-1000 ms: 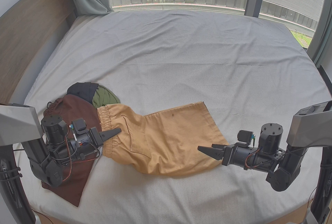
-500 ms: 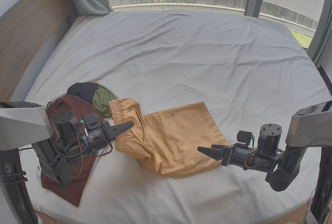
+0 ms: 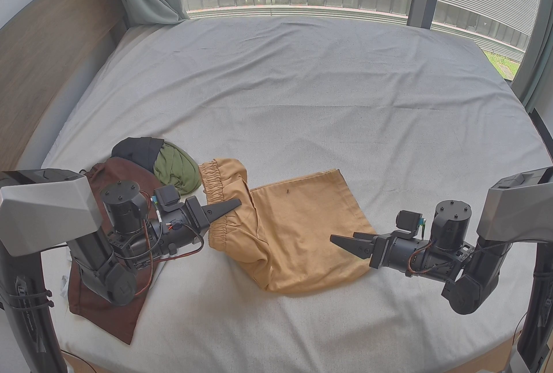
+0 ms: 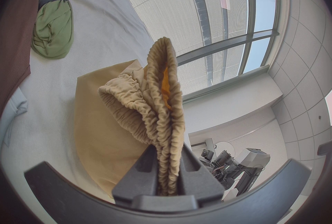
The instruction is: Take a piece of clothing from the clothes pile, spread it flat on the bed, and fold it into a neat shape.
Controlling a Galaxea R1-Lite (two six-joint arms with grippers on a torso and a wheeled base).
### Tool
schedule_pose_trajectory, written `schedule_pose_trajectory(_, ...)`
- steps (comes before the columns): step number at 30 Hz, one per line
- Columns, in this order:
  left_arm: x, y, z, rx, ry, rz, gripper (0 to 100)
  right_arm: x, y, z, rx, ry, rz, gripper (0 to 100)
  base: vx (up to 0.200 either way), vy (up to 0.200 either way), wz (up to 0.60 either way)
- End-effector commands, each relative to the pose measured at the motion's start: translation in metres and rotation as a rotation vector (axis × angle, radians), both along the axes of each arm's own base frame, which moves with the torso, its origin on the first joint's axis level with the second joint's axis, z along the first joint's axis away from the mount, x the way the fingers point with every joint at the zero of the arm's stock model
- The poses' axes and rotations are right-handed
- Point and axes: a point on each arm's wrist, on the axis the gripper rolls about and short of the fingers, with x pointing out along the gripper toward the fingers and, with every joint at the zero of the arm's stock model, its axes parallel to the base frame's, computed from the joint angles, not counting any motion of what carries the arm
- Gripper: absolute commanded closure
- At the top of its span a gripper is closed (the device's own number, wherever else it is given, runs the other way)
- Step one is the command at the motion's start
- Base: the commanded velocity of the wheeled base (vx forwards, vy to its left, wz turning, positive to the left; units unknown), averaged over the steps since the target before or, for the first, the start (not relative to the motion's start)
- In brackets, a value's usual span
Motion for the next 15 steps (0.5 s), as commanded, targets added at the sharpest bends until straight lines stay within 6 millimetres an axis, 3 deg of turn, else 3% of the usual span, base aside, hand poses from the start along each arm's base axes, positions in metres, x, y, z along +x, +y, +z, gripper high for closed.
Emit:
schedule_pose_trajectory(1,0.001,-0.006,0.0,-0.008,-0.004,-0.016,100,0.003,-0.001,0.004,0.009,-0.016,-0.005,0,0.0,0.0,0.0)
schedule_pose_trajectory(15,0.015,-0.03,-0.005,-0.061,0.015,-0.062,100,0.011,-0.009,0.012,0.025,-0.05,-0.041,0,0.0,0.0,0.0)
